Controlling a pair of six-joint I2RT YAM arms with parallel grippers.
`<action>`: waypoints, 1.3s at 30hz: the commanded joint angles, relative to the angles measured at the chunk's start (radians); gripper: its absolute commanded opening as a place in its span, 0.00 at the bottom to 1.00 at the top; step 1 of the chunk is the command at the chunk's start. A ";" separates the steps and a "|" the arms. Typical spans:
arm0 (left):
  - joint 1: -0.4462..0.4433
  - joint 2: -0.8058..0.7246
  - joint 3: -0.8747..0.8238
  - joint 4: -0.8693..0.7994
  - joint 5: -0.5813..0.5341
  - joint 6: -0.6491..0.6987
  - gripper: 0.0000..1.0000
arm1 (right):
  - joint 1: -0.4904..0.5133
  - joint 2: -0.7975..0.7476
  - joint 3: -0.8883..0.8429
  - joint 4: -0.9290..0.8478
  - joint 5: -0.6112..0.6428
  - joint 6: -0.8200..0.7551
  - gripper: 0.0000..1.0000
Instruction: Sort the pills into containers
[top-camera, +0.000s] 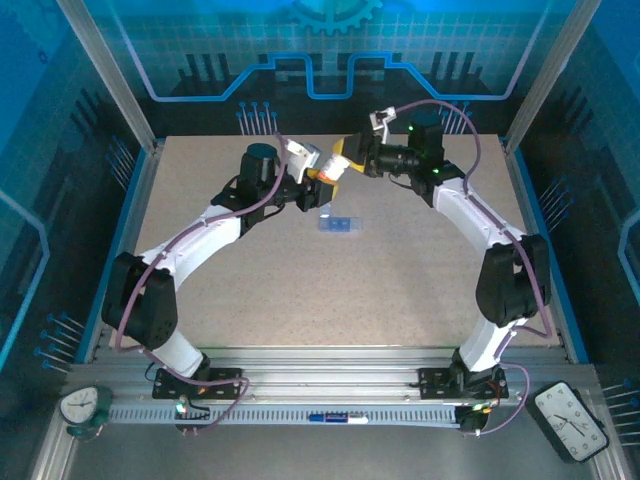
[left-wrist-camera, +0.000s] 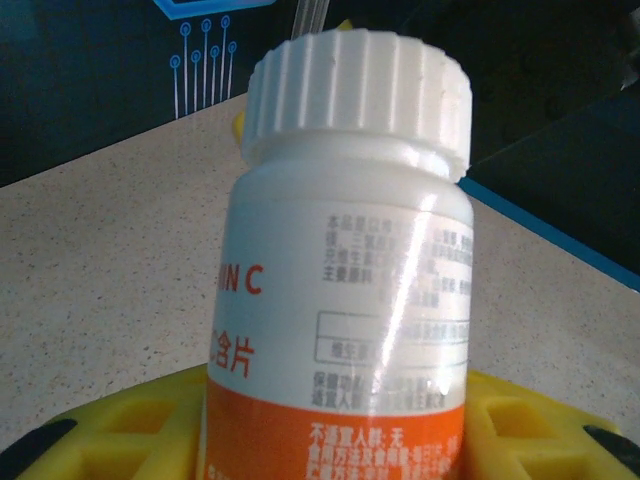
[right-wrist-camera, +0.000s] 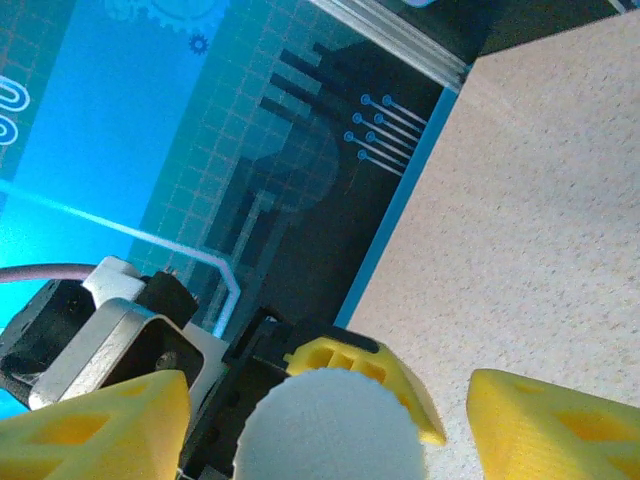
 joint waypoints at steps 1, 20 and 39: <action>0.003 -0.037 0.013 -0.009 -0.045 0.061 0.00 | -0.026 -0.066 0.034 -0.065 0.060 0.036 0.77; -0.042 -0.031 0.008 -0.035 -0.151 0.178 0.00 | 0.051 0.006 0.213 -0.444 0.192 -0.024 0.75; -0.049 -0.029 0.019 -0.027 -0.131 0.148 0.00 | 0.058 0.009 0.157 -0.418 0.111 -0.124 0.38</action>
